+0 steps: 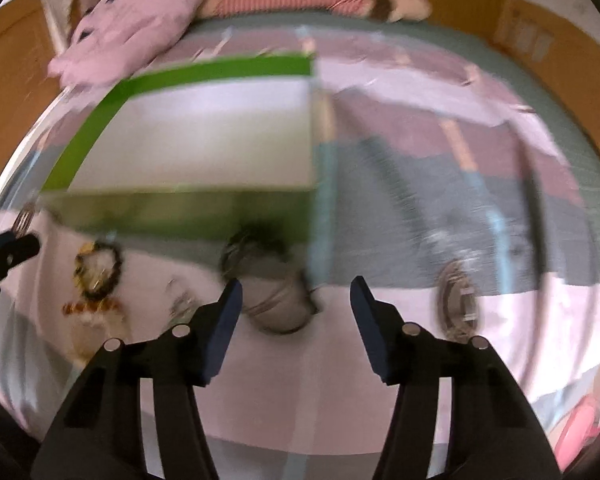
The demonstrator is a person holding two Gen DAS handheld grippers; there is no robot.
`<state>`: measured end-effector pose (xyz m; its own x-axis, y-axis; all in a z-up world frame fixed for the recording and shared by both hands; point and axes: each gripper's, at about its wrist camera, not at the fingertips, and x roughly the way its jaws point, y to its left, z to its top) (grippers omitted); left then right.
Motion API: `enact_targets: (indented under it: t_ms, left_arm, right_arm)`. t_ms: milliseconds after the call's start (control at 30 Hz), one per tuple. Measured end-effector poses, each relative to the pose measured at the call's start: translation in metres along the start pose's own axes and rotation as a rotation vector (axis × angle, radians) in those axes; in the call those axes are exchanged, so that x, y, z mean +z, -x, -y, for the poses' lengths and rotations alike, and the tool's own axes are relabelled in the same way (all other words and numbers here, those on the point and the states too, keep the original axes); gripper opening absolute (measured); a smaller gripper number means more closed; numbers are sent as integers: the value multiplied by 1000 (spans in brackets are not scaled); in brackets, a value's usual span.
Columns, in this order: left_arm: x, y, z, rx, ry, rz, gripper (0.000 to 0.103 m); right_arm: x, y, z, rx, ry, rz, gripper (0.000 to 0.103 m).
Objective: Organize jewelry
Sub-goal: 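Grasp the amber bead bracelet with the left tool while the right tool grasps the silver bangle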
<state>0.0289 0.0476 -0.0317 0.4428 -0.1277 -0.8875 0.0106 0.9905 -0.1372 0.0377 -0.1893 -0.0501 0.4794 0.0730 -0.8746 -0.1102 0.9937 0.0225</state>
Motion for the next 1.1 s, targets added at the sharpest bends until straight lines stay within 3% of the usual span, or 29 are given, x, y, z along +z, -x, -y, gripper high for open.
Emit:
enact_targets:
  t_ms: [167,200,233,267,333,467,533,667,733,800,833,900,967,1033,1100]
  left_arm:
    - [-9,-14,15,-49,-52,-82,60]
    - [-11,-16,17,-46,-60,-89,51]
    - [-13,-19,19,-44,-65,-102,39]
    - [-15,-22,20,-48,-63,-113,34]
    - [-16,-28,19,-45,-61,-134,16]
    - [-15,-38,13,82,-48,-132,11]
    - [-11,-37,2,98,-8,-122,11]
    - [-6,-21,0,-14,-5,-100,16]
    - [-7,-13,10,-72,-38,-86,35]
    - [-10,-11,20,-115,-80,-83,49]
    - [-13,-11,27,-119,-112,-81,51]
    - [-17,-16,37,-119,-155,-94,52]
    - [-20,-24,44,-112,-181,-121,52]
    - [-22,-37,44,-70,-191,-141,45]
    - [-21,-41,33,-127,-142,-151,34]
  right_arm:
    - [-5,-25,-7,-16,32,-89,54]
    - [-6,-26,-6,-10,26,-93,46]
    - [-7,-24,-6,27,22,-87,22]
    - [-8,-24,-4,94,5,-105,15]
    - [-8,-21,-3,109,1,-97,14]
    - [-7,-14,8,128,-21,-70,12]
    - [-7,-8,12,128,-31,-48,10]
    - [-3,8,15,132,-31,-1,10]
    - [1,12,17,125,-37,22,10]
    - [3,17,23,117,-55,38,10]
    - [4,18,26,113,-60,40,10]
    - [6,17,31,90,-80,40,16]
    - [6,14,32,72,-91,34,44]
    - [4,11,30,64,-86,24,50]
    - [2,6,23,72,-64,4,50]
